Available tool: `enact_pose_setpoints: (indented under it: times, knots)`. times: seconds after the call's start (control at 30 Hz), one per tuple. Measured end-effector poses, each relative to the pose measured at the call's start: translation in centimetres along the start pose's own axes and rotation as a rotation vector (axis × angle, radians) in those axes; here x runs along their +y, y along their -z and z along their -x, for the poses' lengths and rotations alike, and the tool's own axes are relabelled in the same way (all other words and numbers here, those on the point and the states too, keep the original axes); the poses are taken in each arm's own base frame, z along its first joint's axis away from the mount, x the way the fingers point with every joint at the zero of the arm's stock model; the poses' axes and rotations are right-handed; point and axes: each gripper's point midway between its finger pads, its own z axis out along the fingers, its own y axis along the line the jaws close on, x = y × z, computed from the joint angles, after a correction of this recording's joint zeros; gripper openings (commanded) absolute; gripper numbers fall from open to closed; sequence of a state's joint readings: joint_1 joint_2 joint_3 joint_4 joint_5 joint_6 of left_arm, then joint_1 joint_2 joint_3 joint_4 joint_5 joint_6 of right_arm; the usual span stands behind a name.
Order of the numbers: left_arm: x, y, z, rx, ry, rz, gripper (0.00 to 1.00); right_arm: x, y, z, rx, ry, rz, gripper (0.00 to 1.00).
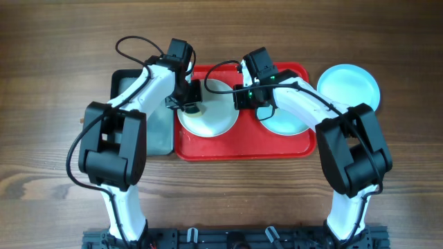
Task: Clean dirty plates on tray and stack at the side
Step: 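Wipe the white plate with the sponge while the right gripper holds it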
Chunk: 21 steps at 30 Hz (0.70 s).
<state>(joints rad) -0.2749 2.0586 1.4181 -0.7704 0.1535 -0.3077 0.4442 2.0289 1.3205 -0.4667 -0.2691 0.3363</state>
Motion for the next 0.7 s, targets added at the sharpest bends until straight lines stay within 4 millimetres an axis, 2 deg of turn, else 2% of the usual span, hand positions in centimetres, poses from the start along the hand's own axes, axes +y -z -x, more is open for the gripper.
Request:
enact_pose_setpoints:
  times: [0.27, 0.37, 0.53, 0.63, 0.7]
  knots:
    - [-0.5, -0.4, -0.1, 0.006, -0.015, -0.005, 0.04, -0.1, 0.0, 0.0, -0.001, -0.002, -0.002, 0.05]
    - [-2.0, -0.6, -0.6, 0.023, -0.061, -0.055, 0.04, -0.2, 0.0, 0.1, -0.002, -0.003, -0.005, 0.04]
    - [-5.7, -1.0, -2.7, 0.105, -0.139, -0.216, 0.04, -0.2, 0.0, 0.0, -0.002, -0.003, -0.006, 0.04]
    - [-6.4, -0.8, -3.2, 0.127, -0.157, -0.262, 0.04, -0.2, 0.0, 0.1, -0.002, -0.003, -0.005, 0.04]
    - [-6.2, 0.1, -3.0, 0.124, -0.163, -0.246, 0.04, -0.2, 0.0, 0.1, -0.002, -0.002, -0.004, 0.05]
